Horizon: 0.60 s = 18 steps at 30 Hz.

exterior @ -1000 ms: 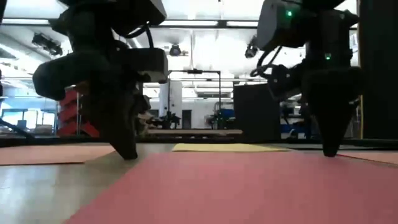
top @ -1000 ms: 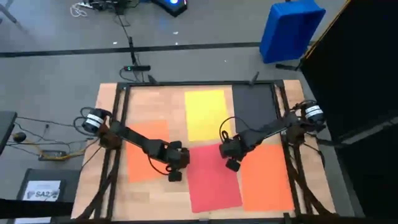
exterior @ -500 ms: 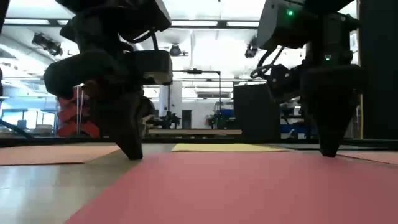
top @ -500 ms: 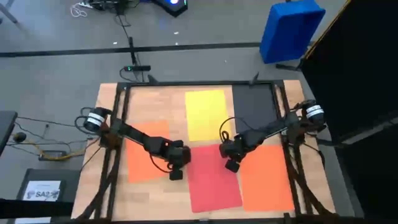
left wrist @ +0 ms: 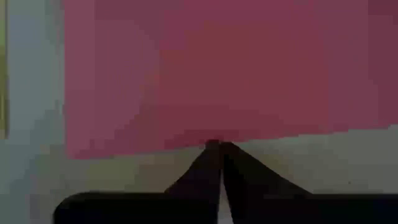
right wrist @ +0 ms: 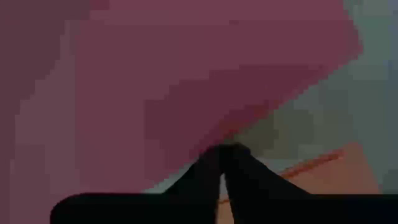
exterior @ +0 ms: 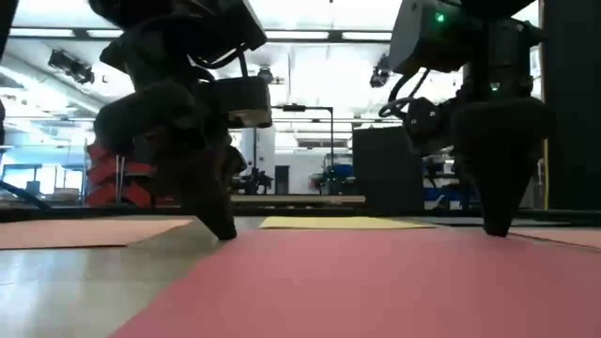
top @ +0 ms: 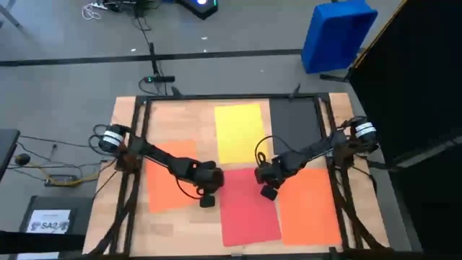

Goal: Organize paper
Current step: Stack the red paper on top of the red paper

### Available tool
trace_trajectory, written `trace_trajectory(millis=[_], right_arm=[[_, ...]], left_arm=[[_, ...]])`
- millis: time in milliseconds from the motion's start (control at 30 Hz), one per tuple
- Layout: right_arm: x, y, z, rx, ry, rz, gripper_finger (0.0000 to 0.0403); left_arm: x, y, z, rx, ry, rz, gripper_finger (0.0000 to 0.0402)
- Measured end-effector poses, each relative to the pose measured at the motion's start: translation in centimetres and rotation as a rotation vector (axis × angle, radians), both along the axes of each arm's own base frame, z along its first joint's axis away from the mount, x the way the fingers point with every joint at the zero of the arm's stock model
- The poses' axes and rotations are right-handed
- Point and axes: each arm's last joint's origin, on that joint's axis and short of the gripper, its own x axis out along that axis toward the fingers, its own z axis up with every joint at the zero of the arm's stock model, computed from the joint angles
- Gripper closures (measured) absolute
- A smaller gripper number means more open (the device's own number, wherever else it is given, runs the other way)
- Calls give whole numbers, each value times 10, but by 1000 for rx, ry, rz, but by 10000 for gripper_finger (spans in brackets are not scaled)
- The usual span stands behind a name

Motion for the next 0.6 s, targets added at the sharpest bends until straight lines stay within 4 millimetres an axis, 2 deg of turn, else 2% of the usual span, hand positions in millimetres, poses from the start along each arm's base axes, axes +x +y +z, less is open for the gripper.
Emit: trace_trajectory(millis=[233,600], right_arm=[[-2,0,1,0,16,1,403],[-14,-2,16,9,50,-22,403]], left_arm=[[0,0,1,2,7,7,402],[-2,0,1,-33,36,11,402]])
